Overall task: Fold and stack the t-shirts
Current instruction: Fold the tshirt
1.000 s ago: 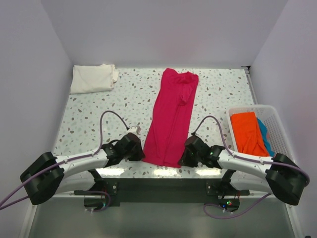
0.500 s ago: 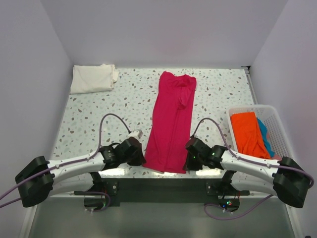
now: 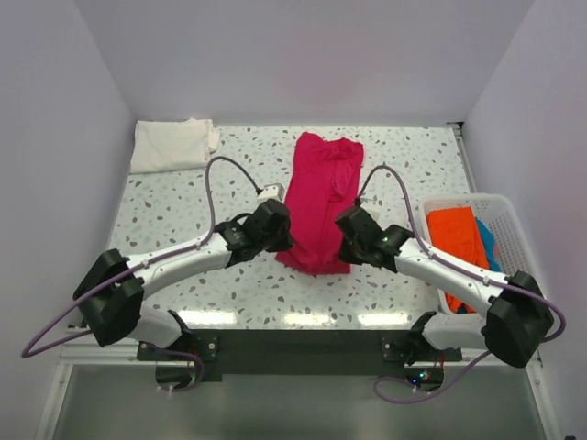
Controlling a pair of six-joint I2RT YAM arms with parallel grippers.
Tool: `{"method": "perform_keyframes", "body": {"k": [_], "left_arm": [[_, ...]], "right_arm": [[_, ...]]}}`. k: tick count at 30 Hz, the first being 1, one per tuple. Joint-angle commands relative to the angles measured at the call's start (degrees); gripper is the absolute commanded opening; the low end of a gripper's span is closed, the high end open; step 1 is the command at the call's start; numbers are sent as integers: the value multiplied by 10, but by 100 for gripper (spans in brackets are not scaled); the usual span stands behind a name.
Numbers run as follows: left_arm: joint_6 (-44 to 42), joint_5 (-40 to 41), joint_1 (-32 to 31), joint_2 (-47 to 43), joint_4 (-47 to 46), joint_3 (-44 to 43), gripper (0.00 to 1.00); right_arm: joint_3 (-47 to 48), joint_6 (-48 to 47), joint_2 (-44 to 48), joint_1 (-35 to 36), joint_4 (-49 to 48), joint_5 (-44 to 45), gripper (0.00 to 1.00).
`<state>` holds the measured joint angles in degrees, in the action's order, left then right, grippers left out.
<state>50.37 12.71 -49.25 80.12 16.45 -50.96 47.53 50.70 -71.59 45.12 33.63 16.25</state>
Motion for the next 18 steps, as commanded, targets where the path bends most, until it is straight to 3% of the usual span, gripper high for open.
{"method": "perform_keyframes", "body": {"k": [1, 10, 18], "left_arm": [[-4, 30, 26, 58, -40, -49, 0], [-35, 50, 85, 187, -84, -162, 0], [-69, 8, 135, 288, -106, -249, 0]], "right_arm": [[39, -38, -27, -42, -36, 56, 0], [96, -94, -141, -139, -127, 12, 0], [172, -118, -237, -213, -162, -60, 0]]}}
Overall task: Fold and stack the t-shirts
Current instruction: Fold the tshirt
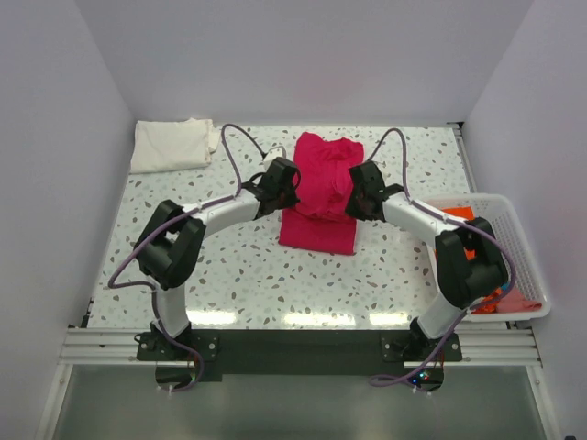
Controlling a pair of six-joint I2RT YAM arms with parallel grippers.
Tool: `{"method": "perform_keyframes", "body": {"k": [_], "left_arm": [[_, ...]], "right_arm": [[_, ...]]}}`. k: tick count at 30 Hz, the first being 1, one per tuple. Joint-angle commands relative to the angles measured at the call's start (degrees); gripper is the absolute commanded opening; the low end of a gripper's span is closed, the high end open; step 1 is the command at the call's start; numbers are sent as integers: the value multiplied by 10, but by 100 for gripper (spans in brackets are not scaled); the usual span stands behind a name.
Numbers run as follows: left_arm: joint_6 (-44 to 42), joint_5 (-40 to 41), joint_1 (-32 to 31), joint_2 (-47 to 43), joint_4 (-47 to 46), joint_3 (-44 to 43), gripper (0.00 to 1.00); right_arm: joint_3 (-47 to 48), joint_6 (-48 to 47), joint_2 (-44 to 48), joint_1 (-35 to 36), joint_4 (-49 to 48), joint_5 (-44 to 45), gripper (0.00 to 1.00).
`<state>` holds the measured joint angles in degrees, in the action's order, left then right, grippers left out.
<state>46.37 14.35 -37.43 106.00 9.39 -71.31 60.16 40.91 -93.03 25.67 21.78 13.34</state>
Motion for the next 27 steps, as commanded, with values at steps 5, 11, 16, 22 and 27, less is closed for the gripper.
{"method": "perform_keyframes", "body": {"k": [5, 11, 16, 22, 27], "left_arm": [[-49, -39, 36, 78, -40, -113, 0], [-51, -62, 58, 130, -34, -163, 0], [-62, -95, 79, 157, -35, -195, 6], [-76, -128, 96, 162, -57, -197, 19], [-89, -164, 104, 155, -72, -197, 36]], "right_arm": [[88, -23, -73, -46, -46, -74, 0], [137, -16, -139, -76, -52, -117, 0], [178, -12, -179, -107, -46, -148, 15], [181, -3, -175, -128, -57, -165, 19], [181, -1, -161, -137, -58, -173, 23]]}}
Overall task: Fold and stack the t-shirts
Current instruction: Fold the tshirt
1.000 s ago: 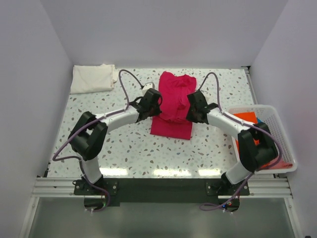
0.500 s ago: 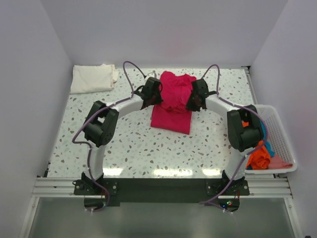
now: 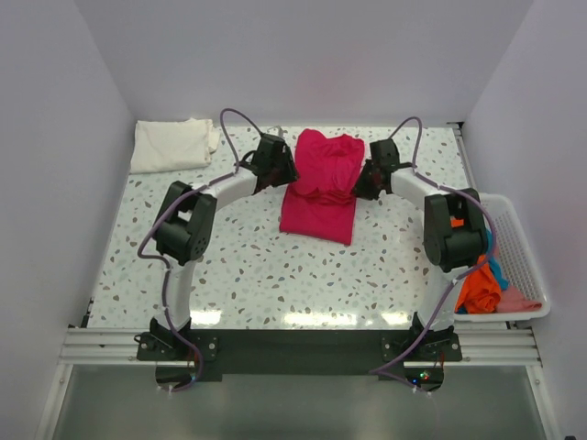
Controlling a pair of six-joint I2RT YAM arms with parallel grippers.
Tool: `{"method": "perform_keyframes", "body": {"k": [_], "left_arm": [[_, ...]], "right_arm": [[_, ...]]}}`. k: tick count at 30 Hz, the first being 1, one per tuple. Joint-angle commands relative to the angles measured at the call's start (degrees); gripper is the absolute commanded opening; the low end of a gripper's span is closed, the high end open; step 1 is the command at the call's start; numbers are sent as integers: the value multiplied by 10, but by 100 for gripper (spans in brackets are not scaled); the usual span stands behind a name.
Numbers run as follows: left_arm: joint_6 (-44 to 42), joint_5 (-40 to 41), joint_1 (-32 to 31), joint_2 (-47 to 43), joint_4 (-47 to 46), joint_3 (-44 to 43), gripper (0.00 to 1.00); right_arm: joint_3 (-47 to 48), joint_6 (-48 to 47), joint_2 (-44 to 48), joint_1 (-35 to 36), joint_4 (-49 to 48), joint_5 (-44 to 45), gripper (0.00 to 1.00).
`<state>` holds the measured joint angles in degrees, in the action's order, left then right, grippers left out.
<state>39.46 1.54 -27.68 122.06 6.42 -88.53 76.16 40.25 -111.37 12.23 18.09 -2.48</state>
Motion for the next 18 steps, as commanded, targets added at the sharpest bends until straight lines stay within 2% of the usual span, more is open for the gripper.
{"method": "perform_keyframes", "body": {"k": [1, 3, 5, 7, 9, 12, 14, 18], "left_arm": [[-21, -43, 10, -9, -46, -24, 47], [-27, -43, 11, -27, -51, -10, 57], [-36, -37, 11, -43, -55, -1, 61], [-40, -25, 11, -64, -41, 11, 62], [-37, -17, 10, -88, -31, 34, 62], [-27, -17, 0, -117, -26, 82, 52], [-30, 3, -18, -127, -18, 97, 42], [-32, 13, -46, -126, -12, 116, 24]], "right_arm": [[22, 2, 26, -4, -21, -14, 26], [22, -3, 37, -4, -17, -9, 33], [20, -14, 49, -5, -8, -1, 39], [13, -26, 74, -5, -3, 20, 49], [2, -38, 101, -3, -2, 33, 54], [-21, -51, 126, 9, 0, 35, 56], [-42, -63, 149, 31, 0, 56, 52], [-58, -79, 151, 74, -1, 71, 36]]}}
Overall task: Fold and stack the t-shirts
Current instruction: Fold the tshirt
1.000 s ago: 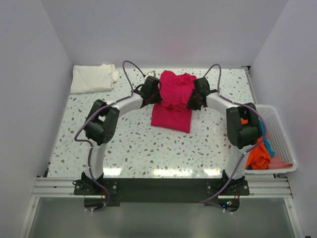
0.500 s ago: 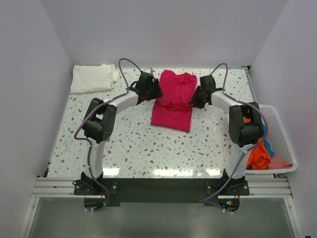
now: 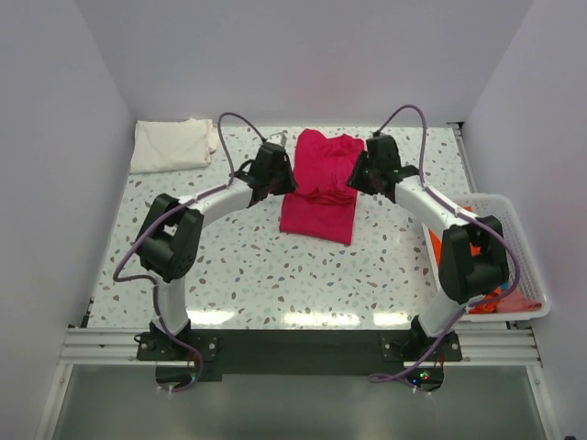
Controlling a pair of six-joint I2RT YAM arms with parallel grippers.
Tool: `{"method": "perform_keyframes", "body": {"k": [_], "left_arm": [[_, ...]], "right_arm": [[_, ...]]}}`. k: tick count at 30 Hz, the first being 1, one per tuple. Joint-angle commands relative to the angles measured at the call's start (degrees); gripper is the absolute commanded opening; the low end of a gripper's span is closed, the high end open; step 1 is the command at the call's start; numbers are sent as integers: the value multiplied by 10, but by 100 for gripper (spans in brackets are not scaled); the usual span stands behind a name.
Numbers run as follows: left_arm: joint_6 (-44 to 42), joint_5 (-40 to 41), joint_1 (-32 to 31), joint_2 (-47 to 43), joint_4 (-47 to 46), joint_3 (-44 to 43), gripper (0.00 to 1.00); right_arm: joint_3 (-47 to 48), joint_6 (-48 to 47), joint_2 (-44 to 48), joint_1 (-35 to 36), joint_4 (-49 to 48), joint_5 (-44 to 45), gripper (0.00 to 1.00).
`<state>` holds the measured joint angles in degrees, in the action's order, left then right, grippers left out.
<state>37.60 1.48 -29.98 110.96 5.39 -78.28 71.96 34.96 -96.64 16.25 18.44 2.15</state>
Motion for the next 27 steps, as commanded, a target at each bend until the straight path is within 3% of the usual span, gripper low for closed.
{"method": "perform_keyframes", "body": {"k": [1, 3, 8, 27], "left_arm": [[-13, 9, -30, -12, -2, 11, 18], [-13, 4, -37, 6, 1, -2, 15], [-21, 1, -55, 46, 20, -47, 13], [-17, 6, -83, 14, 26, -2, 11]], "right_arm": [[-15, -26, -6, 42, -4, 27, 32], [-8, -28, -21, 62, -2, 22, 23], [23, -35, -72, 91, 0, 20, 15], [104, -27, -176, 99, 19, 32, 12]]}}
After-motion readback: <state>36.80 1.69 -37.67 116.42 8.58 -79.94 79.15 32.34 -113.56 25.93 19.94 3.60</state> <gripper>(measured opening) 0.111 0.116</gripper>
